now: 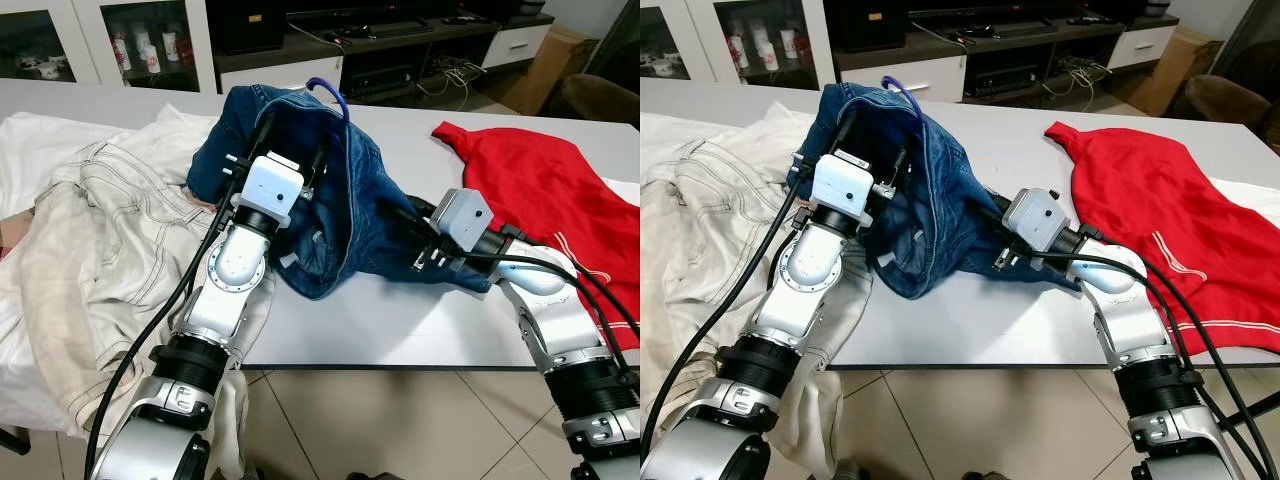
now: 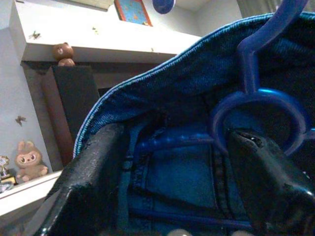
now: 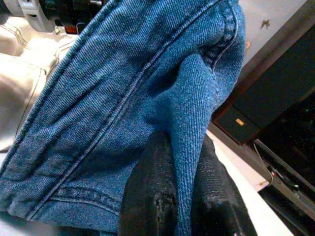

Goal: Hang hanger

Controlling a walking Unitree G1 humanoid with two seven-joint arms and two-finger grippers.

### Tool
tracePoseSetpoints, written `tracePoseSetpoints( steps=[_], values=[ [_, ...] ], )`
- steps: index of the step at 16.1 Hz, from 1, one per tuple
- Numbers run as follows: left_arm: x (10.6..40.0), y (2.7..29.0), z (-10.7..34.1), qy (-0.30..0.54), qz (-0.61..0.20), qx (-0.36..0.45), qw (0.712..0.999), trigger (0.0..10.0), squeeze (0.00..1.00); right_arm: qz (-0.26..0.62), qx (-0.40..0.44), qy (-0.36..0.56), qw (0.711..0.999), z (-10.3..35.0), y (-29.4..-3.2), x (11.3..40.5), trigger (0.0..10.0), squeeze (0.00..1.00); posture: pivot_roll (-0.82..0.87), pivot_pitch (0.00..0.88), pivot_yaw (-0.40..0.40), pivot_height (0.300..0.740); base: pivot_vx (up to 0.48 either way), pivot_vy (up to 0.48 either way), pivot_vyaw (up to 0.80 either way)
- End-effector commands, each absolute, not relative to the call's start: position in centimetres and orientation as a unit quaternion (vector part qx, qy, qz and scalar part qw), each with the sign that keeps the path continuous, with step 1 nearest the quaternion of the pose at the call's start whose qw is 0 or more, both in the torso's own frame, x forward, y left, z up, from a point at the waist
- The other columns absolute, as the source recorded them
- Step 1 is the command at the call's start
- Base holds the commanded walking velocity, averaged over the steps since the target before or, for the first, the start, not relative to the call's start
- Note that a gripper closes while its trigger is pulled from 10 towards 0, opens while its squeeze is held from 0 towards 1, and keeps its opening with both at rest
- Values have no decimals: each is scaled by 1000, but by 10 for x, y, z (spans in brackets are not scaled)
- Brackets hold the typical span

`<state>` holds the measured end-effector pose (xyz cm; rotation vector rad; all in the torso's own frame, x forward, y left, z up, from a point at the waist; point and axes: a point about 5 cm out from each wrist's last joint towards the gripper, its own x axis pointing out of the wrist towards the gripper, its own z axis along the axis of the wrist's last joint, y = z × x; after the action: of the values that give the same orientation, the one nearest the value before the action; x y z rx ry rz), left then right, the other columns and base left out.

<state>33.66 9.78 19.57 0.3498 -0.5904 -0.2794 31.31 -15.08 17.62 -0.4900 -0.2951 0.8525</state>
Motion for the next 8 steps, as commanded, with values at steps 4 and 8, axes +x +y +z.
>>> tracePoseSetpoints(
  steps=[4, 8],
  values=[
    [341, 111, 193, -273, -112, 178, 939, 10000, 0, 406, -244, -164, 865, 191, -169, 315, 10000, 0, 152, 0, -74, 740, 0, 0, 0],
    [339, 102, 185, -255, -154, 186, 936, 10000, 0, 356, -359, -146, 850, 187, -183, 327, 10000, 0, 155, 0, -68, 740, 0, 0, 0]
  ],
)
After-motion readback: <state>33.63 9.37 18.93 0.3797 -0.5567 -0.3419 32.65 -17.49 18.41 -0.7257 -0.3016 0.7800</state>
